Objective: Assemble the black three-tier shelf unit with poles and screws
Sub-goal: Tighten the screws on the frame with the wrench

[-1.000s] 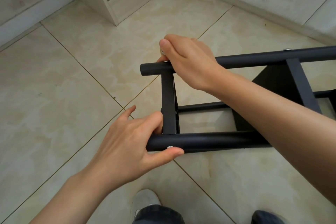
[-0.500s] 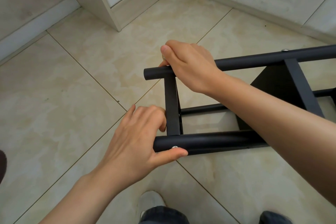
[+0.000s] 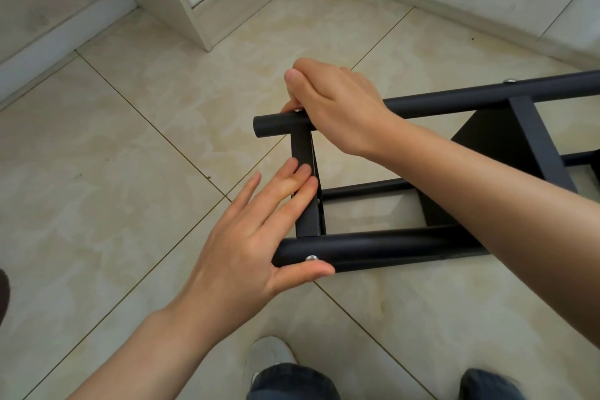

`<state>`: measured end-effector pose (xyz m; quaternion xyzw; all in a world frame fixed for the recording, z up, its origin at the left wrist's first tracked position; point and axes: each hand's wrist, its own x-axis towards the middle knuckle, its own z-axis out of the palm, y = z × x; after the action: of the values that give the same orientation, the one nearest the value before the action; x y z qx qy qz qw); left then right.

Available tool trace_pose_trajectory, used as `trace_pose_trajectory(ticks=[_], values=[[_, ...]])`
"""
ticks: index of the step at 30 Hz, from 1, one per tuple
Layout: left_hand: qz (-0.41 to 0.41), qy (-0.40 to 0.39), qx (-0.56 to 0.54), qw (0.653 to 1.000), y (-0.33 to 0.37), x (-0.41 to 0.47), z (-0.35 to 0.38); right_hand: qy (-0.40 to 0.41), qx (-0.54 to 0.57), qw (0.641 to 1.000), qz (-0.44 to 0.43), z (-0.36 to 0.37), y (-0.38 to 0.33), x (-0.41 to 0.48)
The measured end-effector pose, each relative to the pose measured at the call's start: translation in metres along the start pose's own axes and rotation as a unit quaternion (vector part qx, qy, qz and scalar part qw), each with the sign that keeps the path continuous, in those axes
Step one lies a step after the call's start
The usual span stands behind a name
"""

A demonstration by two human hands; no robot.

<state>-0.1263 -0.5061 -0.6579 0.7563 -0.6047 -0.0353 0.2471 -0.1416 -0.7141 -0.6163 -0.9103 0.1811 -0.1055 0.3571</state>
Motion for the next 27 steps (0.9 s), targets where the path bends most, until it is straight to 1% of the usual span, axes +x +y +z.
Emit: trace_pose_trajectory(ticks=[3, 7, 8, 10, 12, 13, 17, 19, 23, 26, 27], values=[[-0.011, -0.005, -0.035, 0.999, 0.000, -0.001, 0.000, -0.007, 0.037, 0.999, 0.003, -0.002, 0.000, 0.000], [-0.014, -0.005, -0.049, 0.999, 0.000, -0.002, 0.000, -0.013, 0.198, 0.980, -0.009, -0.017, 0.004, -0.011], [-0.016, -0.006, -0.051, 0.999, 0.000, -0.003, -0.001, -0.011, 0.204, 0.979, -0.021, -0.023, 0.005, -0.019], [-0.021, -0.006, -0.054, 0.998, 0.001, -0.004, -0.002, -0.020, 0.178, 0.982, -0.058, -0.034, 0.011, -0.040], [-0.024, -0.009, -0.054, 0.998, 0.001, -0.002, -0.002, -0.071, 0.177, 0.979, -0.071, -0.045, 0.017, -0.061], [-0.026, -0.009, -0.053, 0.998, 0.002, -0.002, -0.002, -0.103, 0.183, 0.976, -0.060, -0.049, 0.020, -0.069], [-0.022, -0.008, -0.045, 0.999, 0.002, -0.002, -0.003, -0.215, 0.195, 0.956, 0.037, -0.047, 0.031, -0.073], [-0.019, -0.007, -0.040, 0.999, 0.001, -0.002, -0.003, -0.275, 0.215, 0.933, 0.089, -0.036, 0.036, -0.067], [-0.019, -0.005, -0.037, 0.999, 0.000, -0.002, -0.003, -0.401, 0.239, 0.867, 0.175, -0.019, 0.045, -0.053], [-0.015, 0.004, -0.044, 0.999, 0.001, 0.000, -0.003, -0.465, 0.292, 0.807, 0.217, -0.015, 0.047, -0.043], [-0.014, 0.007, -0.049, 0.999, 0.001, 0.000, -0.002, -0.474, 0.301, 0.799, 0.217, -0.013, 0.047, -0.040]])
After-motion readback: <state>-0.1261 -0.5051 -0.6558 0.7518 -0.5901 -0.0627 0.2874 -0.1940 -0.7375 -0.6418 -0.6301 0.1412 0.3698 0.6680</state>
